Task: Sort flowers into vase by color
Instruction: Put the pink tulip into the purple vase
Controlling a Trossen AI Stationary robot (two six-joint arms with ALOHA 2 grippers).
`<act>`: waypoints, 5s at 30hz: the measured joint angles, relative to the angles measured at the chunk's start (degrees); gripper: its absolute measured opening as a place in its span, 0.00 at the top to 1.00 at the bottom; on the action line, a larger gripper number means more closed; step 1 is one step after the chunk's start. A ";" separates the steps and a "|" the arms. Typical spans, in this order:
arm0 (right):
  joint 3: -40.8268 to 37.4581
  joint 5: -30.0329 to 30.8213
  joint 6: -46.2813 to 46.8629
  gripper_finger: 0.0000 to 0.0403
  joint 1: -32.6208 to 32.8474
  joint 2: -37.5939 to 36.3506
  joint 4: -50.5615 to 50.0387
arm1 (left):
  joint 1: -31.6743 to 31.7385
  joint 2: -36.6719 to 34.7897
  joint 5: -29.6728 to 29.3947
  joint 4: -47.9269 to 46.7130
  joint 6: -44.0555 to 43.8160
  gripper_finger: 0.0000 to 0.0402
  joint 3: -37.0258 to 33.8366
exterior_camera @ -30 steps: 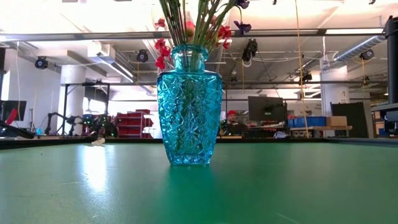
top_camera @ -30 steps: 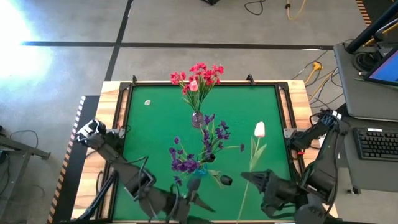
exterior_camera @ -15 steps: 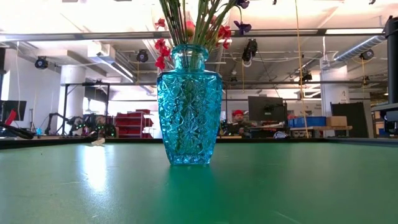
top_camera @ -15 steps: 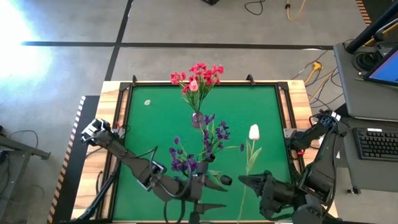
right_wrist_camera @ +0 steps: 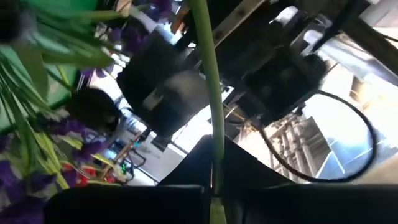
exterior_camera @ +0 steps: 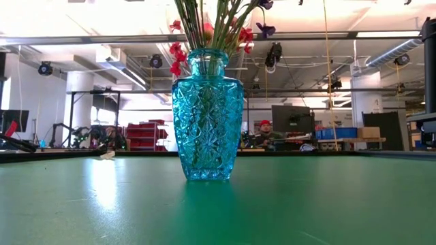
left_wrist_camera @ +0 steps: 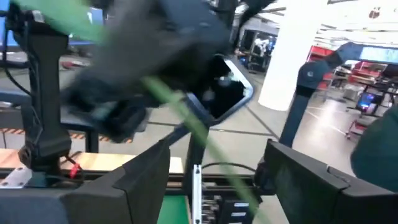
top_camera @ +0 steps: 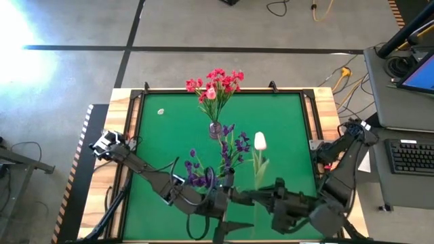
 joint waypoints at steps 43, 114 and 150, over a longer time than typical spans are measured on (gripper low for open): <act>-0.02 -7.10 3.04 0.64 -2.45 -0.47 5.22 | -0.31 -0.23 -1.05 1.82 5.96 1.00 0.07; 13.35 -38.40 85.65 0.56 -20.01 7.85 12.39 | -3.92 -14.58 -32.75 -28.37 5.71 1.00 0.07; 18.68 -33.45 74.35 0.97 -20.86 0.84 8.03 | -9.18 -16.23 -32.21 -51.57 14.06 0.68 10.13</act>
